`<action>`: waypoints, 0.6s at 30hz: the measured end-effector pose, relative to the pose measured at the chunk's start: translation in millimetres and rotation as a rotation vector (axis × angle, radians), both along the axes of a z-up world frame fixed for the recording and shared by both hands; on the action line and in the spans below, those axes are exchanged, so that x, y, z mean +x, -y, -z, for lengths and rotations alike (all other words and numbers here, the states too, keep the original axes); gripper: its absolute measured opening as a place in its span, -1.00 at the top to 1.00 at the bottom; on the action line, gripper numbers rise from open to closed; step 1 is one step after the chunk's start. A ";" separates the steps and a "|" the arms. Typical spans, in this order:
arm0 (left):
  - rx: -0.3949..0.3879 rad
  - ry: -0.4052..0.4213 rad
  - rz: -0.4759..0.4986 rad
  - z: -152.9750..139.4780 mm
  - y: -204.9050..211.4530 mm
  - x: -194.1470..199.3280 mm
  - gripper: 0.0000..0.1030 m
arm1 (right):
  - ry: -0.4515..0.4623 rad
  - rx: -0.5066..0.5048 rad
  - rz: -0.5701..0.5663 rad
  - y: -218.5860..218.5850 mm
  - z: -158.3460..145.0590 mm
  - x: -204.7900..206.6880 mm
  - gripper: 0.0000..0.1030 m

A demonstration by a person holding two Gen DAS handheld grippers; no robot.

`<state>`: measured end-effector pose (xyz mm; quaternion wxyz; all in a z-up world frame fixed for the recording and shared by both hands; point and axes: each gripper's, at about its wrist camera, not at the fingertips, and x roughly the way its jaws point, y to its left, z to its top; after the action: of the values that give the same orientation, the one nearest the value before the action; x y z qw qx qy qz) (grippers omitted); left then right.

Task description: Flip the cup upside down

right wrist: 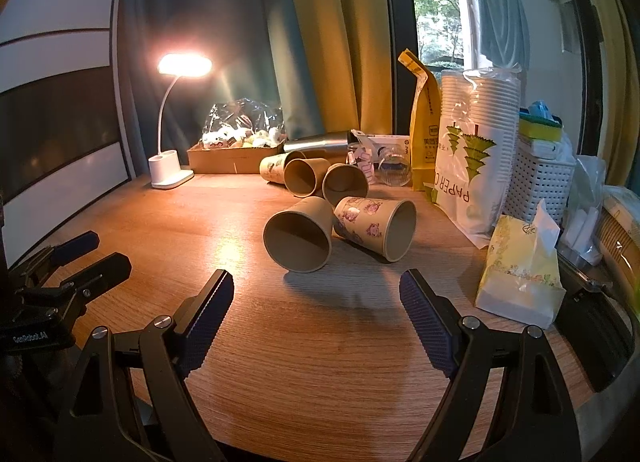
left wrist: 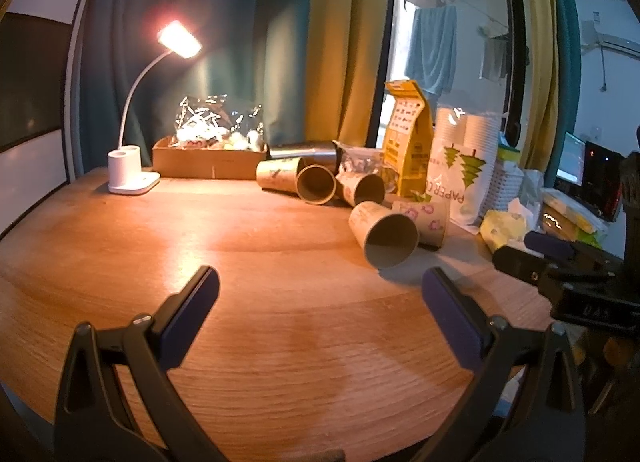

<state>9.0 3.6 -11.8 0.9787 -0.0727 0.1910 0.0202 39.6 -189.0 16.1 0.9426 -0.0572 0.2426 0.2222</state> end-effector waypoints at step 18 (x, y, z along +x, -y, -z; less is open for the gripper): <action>-0.001 -0.004 0.001 -0.6 1.5 2.0 -0.99 | -0.010 0.001 0.000 -1.5 1.1 0.4 -0.70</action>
<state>10.9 2.1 -11.3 0.9782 -0.0729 0.1932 0.0199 40.0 -187.5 15.0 0.9414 -0.0558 0.2474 0.2224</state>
